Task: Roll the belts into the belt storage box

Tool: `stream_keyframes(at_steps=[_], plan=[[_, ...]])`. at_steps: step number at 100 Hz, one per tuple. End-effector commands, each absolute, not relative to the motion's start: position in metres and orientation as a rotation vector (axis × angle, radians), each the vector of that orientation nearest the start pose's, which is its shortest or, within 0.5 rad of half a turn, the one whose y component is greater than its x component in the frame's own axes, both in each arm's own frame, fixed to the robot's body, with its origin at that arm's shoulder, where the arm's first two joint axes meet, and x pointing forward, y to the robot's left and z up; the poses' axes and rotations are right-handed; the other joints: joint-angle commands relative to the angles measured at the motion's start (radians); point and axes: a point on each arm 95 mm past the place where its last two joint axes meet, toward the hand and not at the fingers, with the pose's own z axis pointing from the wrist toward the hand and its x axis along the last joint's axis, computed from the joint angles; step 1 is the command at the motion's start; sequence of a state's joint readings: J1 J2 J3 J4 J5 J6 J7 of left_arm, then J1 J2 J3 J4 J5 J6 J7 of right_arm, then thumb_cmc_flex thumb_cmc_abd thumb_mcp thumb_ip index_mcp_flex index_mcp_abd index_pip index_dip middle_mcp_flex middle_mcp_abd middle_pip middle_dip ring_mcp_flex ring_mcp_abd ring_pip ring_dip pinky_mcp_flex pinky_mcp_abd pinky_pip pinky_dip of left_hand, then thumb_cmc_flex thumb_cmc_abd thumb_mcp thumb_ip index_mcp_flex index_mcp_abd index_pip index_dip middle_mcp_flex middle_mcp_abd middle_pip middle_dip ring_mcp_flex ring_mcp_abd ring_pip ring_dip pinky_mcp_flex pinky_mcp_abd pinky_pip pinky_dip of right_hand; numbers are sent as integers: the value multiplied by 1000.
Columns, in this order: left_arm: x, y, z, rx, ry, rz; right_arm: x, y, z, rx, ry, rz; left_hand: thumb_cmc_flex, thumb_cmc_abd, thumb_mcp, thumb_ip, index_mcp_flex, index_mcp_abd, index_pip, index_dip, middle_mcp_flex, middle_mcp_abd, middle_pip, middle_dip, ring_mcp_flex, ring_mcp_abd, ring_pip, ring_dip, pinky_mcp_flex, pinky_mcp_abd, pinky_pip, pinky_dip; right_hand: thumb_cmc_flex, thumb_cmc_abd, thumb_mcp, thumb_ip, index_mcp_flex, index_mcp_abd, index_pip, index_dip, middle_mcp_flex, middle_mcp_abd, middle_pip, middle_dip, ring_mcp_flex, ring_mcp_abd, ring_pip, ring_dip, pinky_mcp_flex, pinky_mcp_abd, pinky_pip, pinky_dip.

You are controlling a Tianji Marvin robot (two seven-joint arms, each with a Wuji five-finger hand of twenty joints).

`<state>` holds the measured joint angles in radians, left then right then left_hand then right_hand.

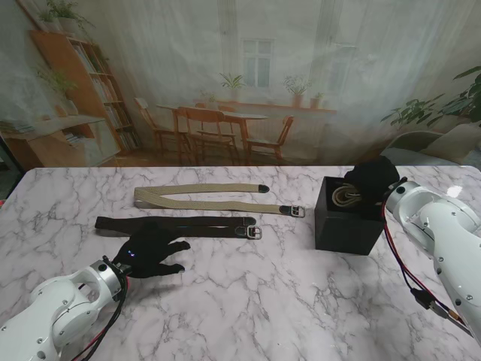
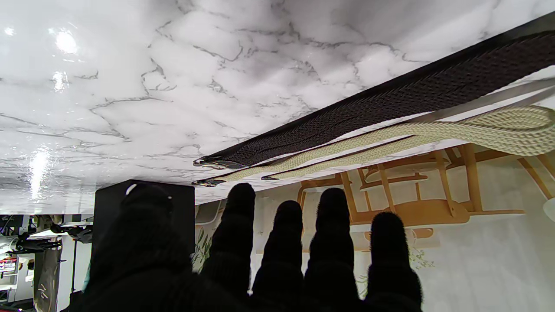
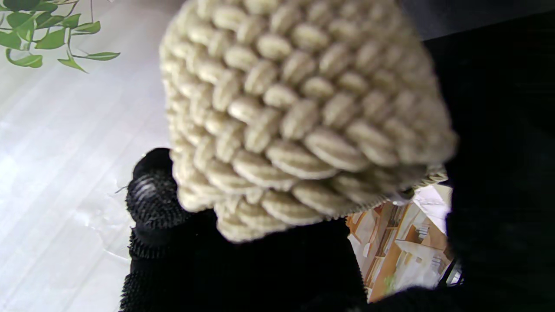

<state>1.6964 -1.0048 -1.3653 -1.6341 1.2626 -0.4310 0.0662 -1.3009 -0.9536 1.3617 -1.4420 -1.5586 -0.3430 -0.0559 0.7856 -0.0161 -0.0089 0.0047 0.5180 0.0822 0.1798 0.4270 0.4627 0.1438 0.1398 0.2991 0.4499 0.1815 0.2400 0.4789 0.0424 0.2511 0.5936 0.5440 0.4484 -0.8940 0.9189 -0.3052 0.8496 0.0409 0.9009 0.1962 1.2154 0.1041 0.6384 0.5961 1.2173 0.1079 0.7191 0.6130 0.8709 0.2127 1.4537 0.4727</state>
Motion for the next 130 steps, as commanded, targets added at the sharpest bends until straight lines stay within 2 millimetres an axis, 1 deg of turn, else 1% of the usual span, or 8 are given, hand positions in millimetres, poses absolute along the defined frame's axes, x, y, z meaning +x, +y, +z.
stream_keyframes(at_steps=[1, 62, 76, 91, 96, 99, 102, 130], plan=[[361, 39, -337, -799, 1881, -1445, 483, -106, -232, 467, 1745, 990, 15, 35, -19, -23, 8, 7, 3, 10, 7, -1, 5, 3, 0, 7, -17, 2, -21, 34, -25, -6, 257, 140, 178, 46, 89, -303, 151, 32, 42, -77, 25, 22, 82, -72, 110, 58, -18, -70, -13, 14], [360, 38, -340, -814, 1880, -1449, 494, -94, -241, 412, 1906, 963, 16, 35, -20, -23, 3, 10, 0, 9, 5, 0, 5, 3, 1, 7, -16, 2, -21, 34, -26, -6, 234, 184, 159, 44, 65, -365, 123, -26, -7, -124, -62, -28, 4, -98, 4, 24, -102, -79, -65, 13], [360, 37, -341, -813, 1881, -1458, 494, -95, -243, 402, 1930, 957, 17, 34, -19, -22, 1, 10, -1, 8, 5, 1, 6, 3, 2, 6, -16, 3, -20, 33, -25, -5, 181, 192, 158, 35, -23, -347, 83, -27, -90, -128, -131, -54, -62, -114, -120, -22, -184, -44, -164, -14], [361, 37, -341, -811, 1881, -1460, 493, -99, -244, 341, 1978, 942, 18, 34, -19, -22, -5, 13, -4, 7, 3, 0, 5, 3, 2, 8, -15, 3, -21, 33, -25, -6, 49, 193, 156, 39, -125, -337, -45, 5, -256, -138, -174, -191, -187, -128, -311, -116, -303, -23, -283, -57], [361, 37, -340, -809, 1880, -1460, 493, -100, -243, 323, 2001, 935, 19, 33, -19, -22, -6, 12, -5, 7, 3, 2, 6, 3, 2, 7, -15, 3, -20, 33, -25, -5, 5, 203, 148, 85, -143, -332, -157, 52, -296, -145, -204, -228, -237, -126, -373, -165, -328, -26, -306, -80], [361, 37, -340, -808, 1880, -1461, 492, -101, -243, 322, 2009, 926, 19, 34, -19, -22, -7, 13, -5, 7, 3, 1, 6, 3, 3, 6, -15, 3, -20, 33, -25, -5, -27, 221, 140, 143, -157, -323, -206, 93, -332, -133, -220, -248, -274, -112, -402, -193, -348, -23, -313, -89], [361, 37, -340, -807, 1879, -1461, 492, -102, -242, 313, 2012, 916, 19, 34, -19, -22, -7, 13, -5, 6, 2, 1, 6, 3, 3, 6, -15, 3, -20, 33, -25, -5, -56, 228, 123, 160, -192, -308, -236, 108, -351, -128, -226, -255, -296, -107, -414, -204, -356, -27, -316, -92], [361, 38, -340, -799, 1879, -1458, 488, -110, -238, 247, 1994, 889, 22, 31, -19, -22, -10, 15, -6, 5, 1, 1, 7, 3, 5, 5, -14, 4, -20, 33, -23, -5, -150, 284, -17, 152, -495, -271, -334, 45, -595, -126, -291, -360, -513, -88, -534, -365, -489, -50, -376, -148]])
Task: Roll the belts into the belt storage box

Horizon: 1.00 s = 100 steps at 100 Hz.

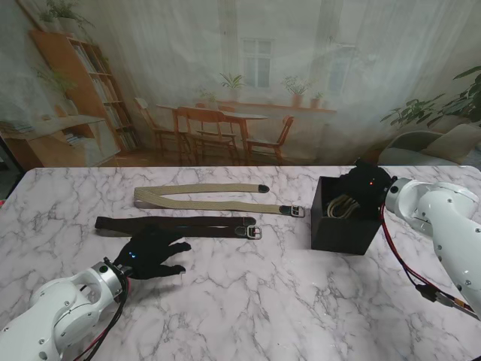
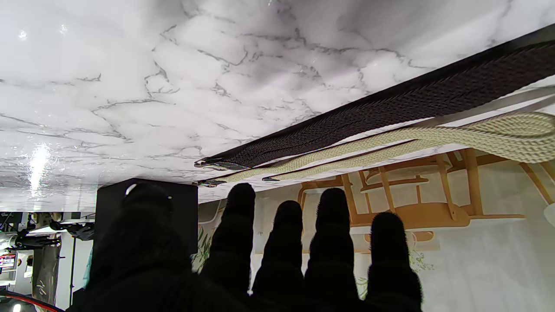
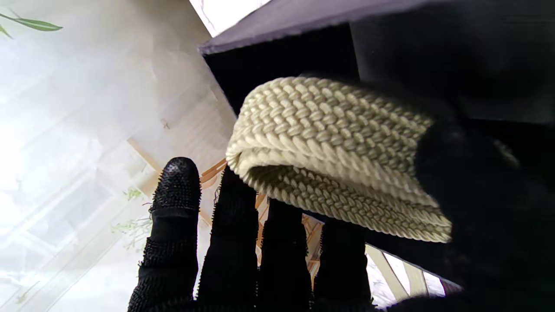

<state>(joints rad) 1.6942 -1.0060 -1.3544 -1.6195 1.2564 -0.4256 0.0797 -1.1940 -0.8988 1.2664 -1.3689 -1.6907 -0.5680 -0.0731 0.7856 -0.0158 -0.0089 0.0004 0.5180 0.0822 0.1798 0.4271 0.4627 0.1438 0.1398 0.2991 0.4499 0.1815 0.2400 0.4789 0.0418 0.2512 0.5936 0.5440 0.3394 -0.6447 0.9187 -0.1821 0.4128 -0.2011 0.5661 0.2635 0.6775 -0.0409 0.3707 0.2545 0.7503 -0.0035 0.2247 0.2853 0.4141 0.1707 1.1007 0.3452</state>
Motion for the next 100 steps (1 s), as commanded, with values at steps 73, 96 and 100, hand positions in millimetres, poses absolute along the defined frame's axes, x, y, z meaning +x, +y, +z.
stream_keyframes(at_steps=[73, 96, 100], plan=[[382, 41, -323, -752, 1878, -1448, 450, -118, -190, 365, 1648, 1091, 34, 28, -17, -17, 20, 7, 11, 12, -11, 2, 4, 1, 4, 3, -15, 3, -11, 32, -14, -4, -100, 153, -46, 73, 35, -7, 10, -44, -77, 137, -2, -25, -74, 130, 16, -55, -81, 79, -37, -41], [404, 49, -308, -737, 1855, -1430, 423, -104, -187, 582, 1518, 1282, 43, 23, -17, -16, 39, 4, 29, 23, -21, 3, 8, 2, 5, 2, -12, 4, 4, 23, 3, 1, -83, 210, -143, 81, 56, 26, -70, -30, -44, 149, -47, -42, -73, 185, -24, -53, -107, 119, -55, -40], [407, 52, -308, -742, 1850, -1417, 420, -102, -190, 604, 1506, 1310, 43, 21, -17, -16, 36, 3, 28, 24, -20, 4, 9, 2, 5, 0, -11, 4, 6, 23, 5, 1, -77, 220, -163, 84, 63, 30, -84, -23, -39, 152, -49, -39, -74, 185, -26, -49, -110, 122, -58, -37]])
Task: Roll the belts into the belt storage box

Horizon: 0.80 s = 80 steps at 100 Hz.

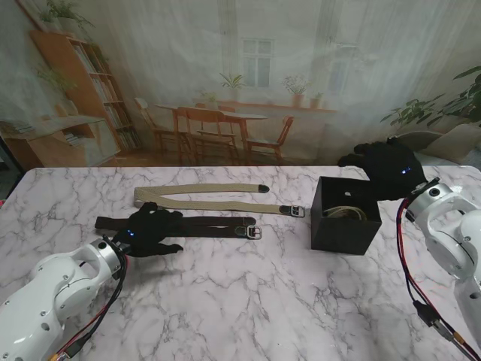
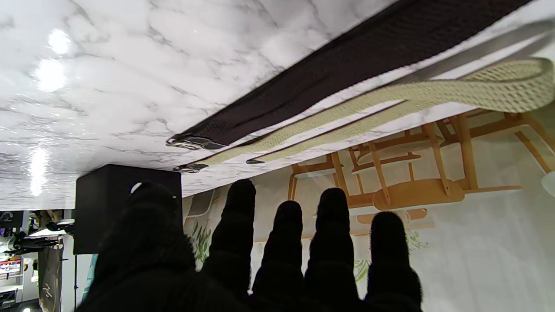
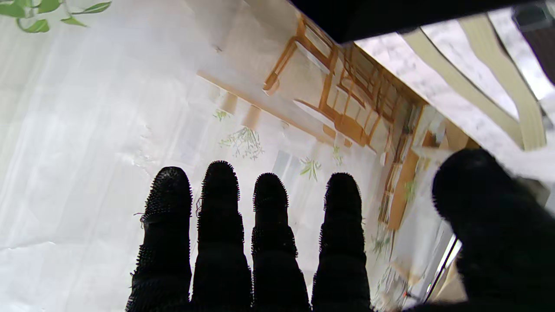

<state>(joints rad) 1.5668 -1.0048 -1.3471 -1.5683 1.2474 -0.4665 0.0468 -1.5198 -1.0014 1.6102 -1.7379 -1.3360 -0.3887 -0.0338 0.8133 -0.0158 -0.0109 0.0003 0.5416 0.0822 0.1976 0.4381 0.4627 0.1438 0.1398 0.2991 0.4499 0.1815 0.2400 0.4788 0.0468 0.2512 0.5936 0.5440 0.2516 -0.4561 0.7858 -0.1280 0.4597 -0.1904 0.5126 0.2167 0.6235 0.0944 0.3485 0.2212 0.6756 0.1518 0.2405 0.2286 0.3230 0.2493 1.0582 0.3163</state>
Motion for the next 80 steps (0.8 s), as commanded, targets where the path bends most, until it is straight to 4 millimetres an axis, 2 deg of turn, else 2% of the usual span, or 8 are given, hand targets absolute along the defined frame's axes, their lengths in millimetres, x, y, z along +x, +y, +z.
stream_keyframes(at_steps=[1, 21, 33, 43, 53, 63, 74, 80], plan=[[408, 53, -308, -744, 1848, -1413, 419, -101, -190, 608, 1504, 1316, 15, 20, -15, -16, 13, 3, 11, 13, -20, 4, 9, 2, 5, 1, -11, 4, 1, 22, 6, 1, 11, 33, -32, 30, 17, 19, -32, 24, 16, 17, -27, -6, 0, 28, -42, 8, -19, 43, -16, -8], [415, 83, -315, -815, 1797, -1320, 399, -97, -219, 629, 1476, 1377, 14, 16, -15, -16, 14, 5, 12, 15, -19, 5, 10, 1, 2, 3, -13, 3, 1, 23, 12, 1, 28, 45, -68, 36, 38, 25, -60, 36, 36, 24, -46, -2, 1, 29, -47, 14, -26, 52, -24, -1], [411, 106, -321, -842, 1772, -1257, 388, -97, -236, 628, 1482, 1370, 9, 13, -17, -16, 12, 6, 10, 15, -21, 6, 8, 0, 1, 4, -14, 2, 1, 24, 14, 0, 31, 40, -71, 37, 54, 22, -60, 43, 41, 26, -48, 0, 2, 26, -47, 15, -27, 57, -26, 0], [405, 123, -326, -854, 1768, -1201, 381, -99, -246, 625, 1484, 1357, -13, 5, -23, -18, -22, 6, -7, 8, -39, 9, -1, -4, -8, 1, -20, -1, -2, 23, 11, -2, 32, 36, -70, 38, 57, 25, -64, 47, 44, 27, -52, 2, 2, 23, -48, 16, -29, 58, -29, 1], [400, 136, -330, -876, 1758, -1165, 376, -101, -251, 634, 1474, 1351, -58, -48, -18, -16, -73, -1, -50, -15, -109, 11, -57, -55, -24, -2, -48, -30, -2, 18, -13, -20, 33, 38, -70, 38, 58, 29, -69, 50, 44, 27, -55, 3, 0, 24, -49, 17, -31, 60, -31, 2], [396, 149, -333, -879, 1755, -1113, 373, -103, -254, 640, 1472, 1343, -121, -137, -13, -14, -148, -15, -104, -54, -212, 8, -110, -124, -68, -1, -84, -75, -3, 1, -59, -47, 32, 40, -71, 38, 56, 32, -74, 53, 36, 31, -58, 5, -4, 24, -50, 18, -34, 59, -33, 3], [391, 162, -335, -883, 1767, -1042, 371, -105, -256, 645, 1467, 1334, -189, -234, -5, -14, -294, -6, -199, -138, -335, 7, -150, -197, -132, -18, -114, -129, -11, -28, -109, -69, 34, 39, -71, 38, 56, 35, -76, 56, 33, 33, -57, 7, -7, 23, -50, 19, -36, 58, -34, 4], [388, 168, -337, -891, 1768, -1010, 370, -105, -256, 645, 1465, 1331, -196, -271, -5, -22, -343, -1, -212, -174, -370, 8, -167, -235, -155, -26, -121, -150, -12, -38, -122, -70, 35, 41, -71, 38, 57, 37, -77, 58, 30, 35, -56, 8, -8, 22, -49, 20, -36, 59, -34, 5]])
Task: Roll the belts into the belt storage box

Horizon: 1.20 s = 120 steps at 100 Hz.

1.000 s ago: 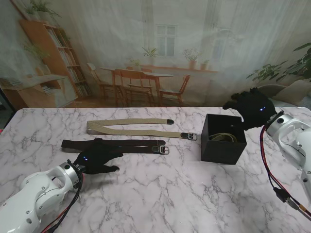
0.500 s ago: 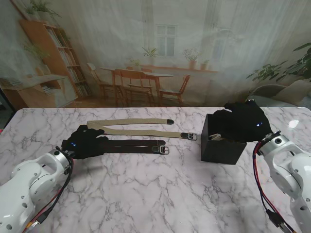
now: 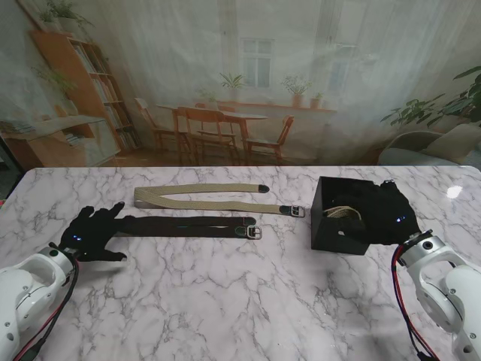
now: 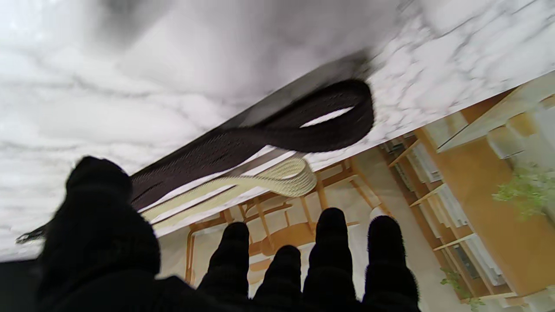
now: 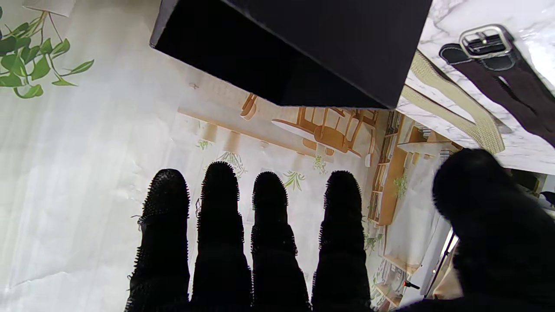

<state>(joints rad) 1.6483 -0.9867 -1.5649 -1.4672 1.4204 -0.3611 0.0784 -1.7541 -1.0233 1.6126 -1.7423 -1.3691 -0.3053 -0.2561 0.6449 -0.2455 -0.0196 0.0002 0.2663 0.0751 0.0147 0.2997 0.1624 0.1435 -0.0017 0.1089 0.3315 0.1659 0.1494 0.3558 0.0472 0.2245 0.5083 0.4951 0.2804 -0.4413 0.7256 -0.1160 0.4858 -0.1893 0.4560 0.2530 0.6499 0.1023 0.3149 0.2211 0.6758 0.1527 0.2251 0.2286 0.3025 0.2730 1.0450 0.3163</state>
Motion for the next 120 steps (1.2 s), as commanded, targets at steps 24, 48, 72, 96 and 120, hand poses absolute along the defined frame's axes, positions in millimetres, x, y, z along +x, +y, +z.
stream_keyframes(at_steps=[24, 48, 72, 96, 120], plan=[[392, 189, -350, -921, 1725, -967, 370, -106, -261, 646, 1476, 1309, 108, -48, 56, -6, -111, 23, -32, -78, -70, -11, -22, -66, -18, -68, -17, -48, 18, -86, 15, 4, 6, 27, -9, 27, 38, 40, -23, 30, 1, 32, -20, 11, -8, 17, -31, 23, -21, 35, -24, 8], [407, 196, -356, -965, 1687, -971, 368, -105, -262, 634, 1488, 1279, 282, 44, 73, -9, -86, -29, -26, -97, -63, -67, -18, -65, -15, -91, 3, -48, 12, -141, 89, 1, 9, 39, -16, 26, 42, 42, -25, 36, -5, 34, -16, 14, -12, 16, -30, 25, -23, 35, -24, 9], [421, 196, -364, -980, 1674, -946, 368, -106, -264, 628, 1479, 1280, 344, 58, 67, -5, -43, -65, -5, -89, -17, -114, 55, -13, 33, -105, 39, -28, 32, -168, 156, 5, 10, 48, -20, 28, 47, 40, -23, 43, -6, 34, -13, 15, -12, 14, -28, 26, -24, 37, -23, 10], [431, 193, -371, -1003, 1647, -964, 366, -108, -268, 640, 1476, 1271, 448, 58, 109, 1, 86, -93, 260, 155, 285, -152, 323, 219, 213, -94, 191, 163, 123, -190, 352, 58, 13, 56, -28, 29, 50, 38, -25, 47, -7, 35, -12, 15, -13, 14, -27, 27, -26, 38, -23, 11], [432, 189, -368, -999, 1617, -1000, 364, -108, -269, 648, 1469, 1272, 633, 43, 124, 0, 263, -89, 667, 351, 728, -130, 278, 629, 444, -46, 385, 370, 277, -153, 555, 124, 16, 63, -35, 31, 56, 37, -24, 52, -5, 34, -11, 16, -15, 14, -28, 27, -29, 39, -24, 12]])
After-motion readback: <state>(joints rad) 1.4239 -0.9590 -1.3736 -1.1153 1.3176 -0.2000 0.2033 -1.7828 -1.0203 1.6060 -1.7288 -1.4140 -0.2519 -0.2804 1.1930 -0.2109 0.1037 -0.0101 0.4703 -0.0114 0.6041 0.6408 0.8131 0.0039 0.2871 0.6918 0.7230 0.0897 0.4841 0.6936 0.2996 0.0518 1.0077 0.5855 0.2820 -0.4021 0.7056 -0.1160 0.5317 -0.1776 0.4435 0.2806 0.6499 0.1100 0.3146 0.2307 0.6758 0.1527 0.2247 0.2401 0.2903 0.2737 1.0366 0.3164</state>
